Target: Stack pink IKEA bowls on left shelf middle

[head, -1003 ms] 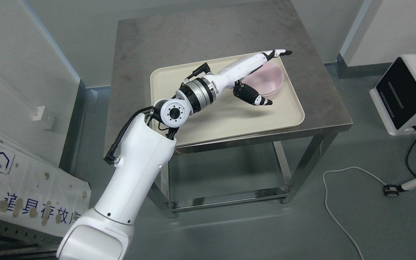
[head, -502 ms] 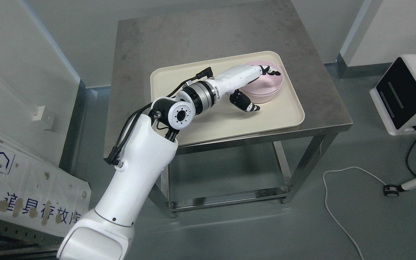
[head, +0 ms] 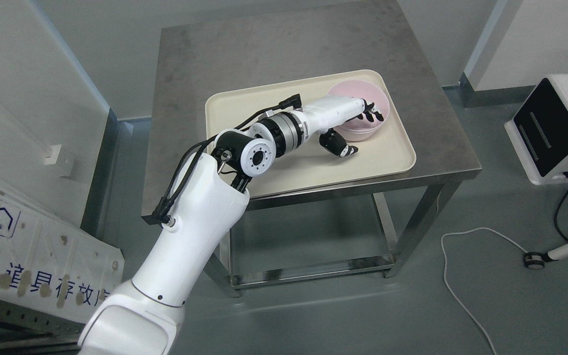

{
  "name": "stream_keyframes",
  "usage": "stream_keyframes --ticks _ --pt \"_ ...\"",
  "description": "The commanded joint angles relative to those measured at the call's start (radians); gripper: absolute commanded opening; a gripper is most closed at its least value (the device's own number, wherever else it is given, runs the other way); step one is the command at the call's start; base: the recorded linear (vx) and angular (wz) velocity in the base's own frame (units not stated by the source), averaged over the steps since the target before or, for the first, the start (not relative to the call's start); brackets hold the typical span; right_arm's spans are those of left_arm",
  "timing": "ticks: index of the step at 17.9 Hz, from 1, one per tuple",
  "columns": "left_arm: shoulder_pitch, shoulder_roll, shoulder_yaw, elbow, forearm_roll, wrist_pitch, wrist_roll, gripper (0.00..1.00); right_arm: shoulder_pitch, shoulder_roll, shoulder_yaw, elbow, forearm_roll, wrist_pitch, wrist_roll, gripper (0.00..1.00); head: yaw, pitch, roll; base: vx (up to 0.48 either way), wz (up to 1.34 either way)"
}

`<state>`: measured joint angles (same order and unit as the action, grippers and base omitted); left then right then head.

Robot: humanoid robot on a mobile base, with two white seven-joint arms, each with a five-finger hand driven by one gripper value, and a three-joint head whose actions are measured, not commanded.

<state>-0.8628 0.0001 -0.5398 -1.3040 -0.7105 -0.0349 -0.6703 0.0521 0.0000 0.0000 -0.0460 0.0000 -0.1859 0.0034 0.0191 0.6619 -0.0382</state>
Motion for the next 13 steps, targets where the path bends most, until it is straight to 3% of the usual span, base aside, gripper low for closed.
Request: stream_keyframes --ticks 1,13 --pt "-0.01 0.017 -0.049 0.038 -0.029 -0.016 0.005 0.41 0.0 -0.017 -0.011 0.0 0.008 0.0 0.0 1.0 0.0 0.0 0.0 0.0 0.0" --pt "-0.079 0.017 -0.049 0.089 -0.075 -0.02 0.075 0.42 0.0 -0.017 -0.011 0.0 0.008 0.0 0.0 1.0 0.0 0.0 0.0 0.0 0.0"
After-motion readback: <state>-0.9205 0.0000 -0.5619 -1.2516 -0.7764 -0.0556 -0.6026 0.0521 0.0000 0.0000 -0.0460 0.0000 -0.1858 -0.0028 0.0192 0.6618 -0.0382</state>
